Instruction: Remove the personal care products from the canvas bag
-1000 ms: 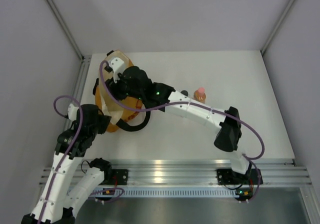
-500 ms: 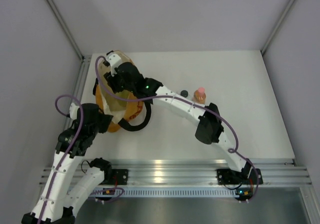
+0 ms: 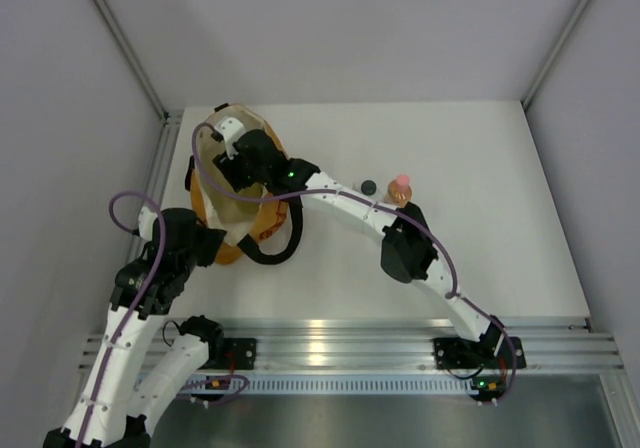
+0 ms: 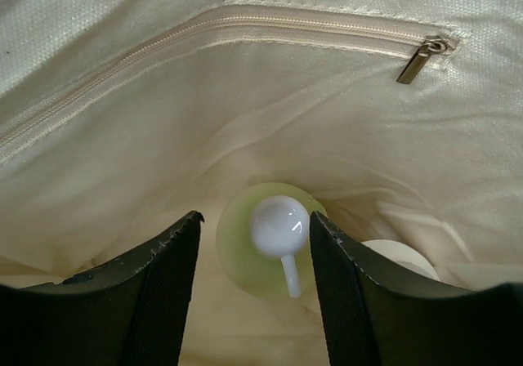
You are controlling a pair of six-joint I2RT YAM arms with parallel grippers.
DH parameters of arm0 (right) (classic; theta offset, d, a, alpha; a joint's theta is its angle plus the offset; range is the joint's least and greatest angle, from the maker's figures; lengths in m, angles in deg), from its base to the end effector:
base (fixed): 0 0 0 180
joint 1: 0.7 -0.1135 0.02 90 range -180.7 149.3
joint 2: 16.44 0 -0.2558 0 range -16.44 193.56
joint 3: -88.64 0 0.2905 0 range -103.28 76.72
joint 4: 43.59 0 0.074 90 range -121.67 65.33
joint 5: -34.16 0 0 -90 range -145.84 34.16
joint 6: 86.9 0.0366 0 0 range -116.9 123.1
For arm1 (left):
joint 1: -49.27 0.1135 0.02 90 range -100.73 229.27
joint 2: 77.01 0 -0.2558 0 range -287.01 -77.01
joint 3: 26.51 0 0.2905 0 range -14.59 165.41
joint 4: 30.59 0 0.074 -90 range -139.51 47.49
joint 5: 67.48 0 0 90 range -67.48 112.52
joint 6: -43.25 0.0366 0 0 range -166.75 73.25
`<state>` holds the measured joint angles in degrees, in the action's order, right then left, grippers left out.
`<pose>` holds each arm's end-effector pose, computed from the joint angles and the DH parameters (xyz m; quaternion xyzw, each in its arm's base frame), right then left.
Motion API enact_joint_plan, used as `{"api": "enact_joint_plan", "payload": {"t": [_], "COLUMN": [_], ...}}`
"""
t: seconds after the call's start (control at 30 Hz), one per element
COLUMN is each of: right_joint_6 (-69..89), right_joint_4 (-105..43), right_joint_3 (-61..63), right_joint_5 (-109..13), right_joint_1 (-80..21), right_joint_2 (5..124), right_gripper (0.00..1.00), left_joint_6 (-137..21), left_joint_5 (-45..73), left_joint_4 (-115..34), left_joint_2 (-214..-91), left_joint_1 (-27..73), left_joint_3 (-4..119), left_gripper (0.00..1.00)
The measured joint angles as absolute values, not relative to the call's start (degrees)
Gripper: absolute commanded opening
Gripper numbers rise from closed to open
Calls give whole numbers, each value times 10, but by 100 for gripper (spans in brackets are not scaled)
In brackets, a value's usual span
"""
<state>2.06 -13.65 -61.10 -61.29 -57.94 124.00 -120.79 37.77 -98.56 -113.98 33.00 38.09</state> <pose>0.3315 0.5088 0.2844 -0.3764 0.7306 0.2332 0.5198 0.1528 -0.0346 0.3313 -0.4833 0.7607 -0.2102 0.3789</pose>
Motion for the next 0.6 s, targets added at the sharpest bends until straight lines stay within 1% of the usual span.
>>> {"api": "enact_joint_plan", "payload": {"t": [0.4,0.53,0.6], "right_joint_6": [21,20,20], "right_joint_4": [-144,-144,-144], "right_joint_3": [-620,-620,-620], "right_joint_5": [-586,-585,-584], "right_joint_1": [-560,-558,-558], "right_joint_2": [1276,1282,1282], "right_gripper": [53,46,46], "left_joint_6": [-1205,-1203,-1203], "left_joint_5": [370,369,368], "left_joint_4": [-981,-980,-979], "left_joint_2": [-1138,-1134,-1133], "left_joint_1": [330,330,330], "left_joint_3": [380,380,380], "left_gripper": [0,0,0]}}
